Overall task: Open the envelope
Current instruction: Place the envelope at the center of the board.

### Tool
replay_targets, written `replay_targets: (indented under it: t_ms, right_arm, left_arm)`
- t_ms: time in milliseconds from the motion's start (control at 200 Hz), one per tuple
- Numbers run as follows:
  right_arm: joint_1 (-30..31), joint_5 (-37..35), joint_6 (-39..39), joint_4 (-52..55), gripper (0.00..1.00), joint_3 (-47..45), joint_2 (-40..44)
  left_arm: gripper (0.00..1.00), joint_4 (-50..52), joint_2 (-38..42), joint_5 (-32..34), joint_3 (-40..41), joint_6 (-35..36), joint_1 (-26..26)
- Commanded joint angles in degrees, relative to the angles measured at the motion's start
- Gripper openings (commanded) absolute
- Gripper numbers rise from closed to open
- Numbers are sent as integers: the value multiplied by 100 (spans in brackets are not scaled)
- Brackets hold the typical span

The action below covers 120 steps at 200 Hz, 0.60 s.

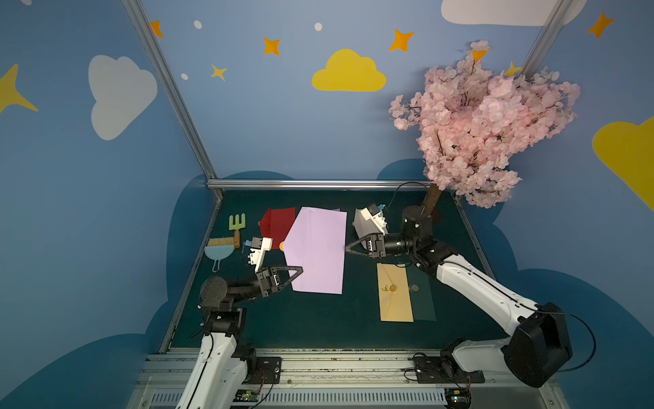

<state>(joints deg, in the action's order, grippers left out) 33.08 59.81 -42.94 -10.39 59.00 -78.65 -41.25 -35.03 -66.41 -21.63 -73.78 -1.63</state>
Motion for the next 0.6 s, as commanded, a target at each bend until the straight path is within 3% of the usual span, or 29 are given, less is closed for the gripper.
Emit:
replay_targets:
  t_ms: [0,220,446,596]
  right_arm:
    - [20,186,-709,-1157,47,-108,-279]
    - [204,259,-1647,-2561,36,-119,-699]
    - [407,364,-2849,-4381,18,-86,-1174]
    - [484,443,-2978,-4463,1,-51,-1235]
  left_arm:
    - [3,-91,83,-137,-70,-22,21]
    - [3,-89,31,-126,-62,23,22]
    - [3,62,15,-58,-36,214,22]
    - [3,-13,13,39,36,215,29]
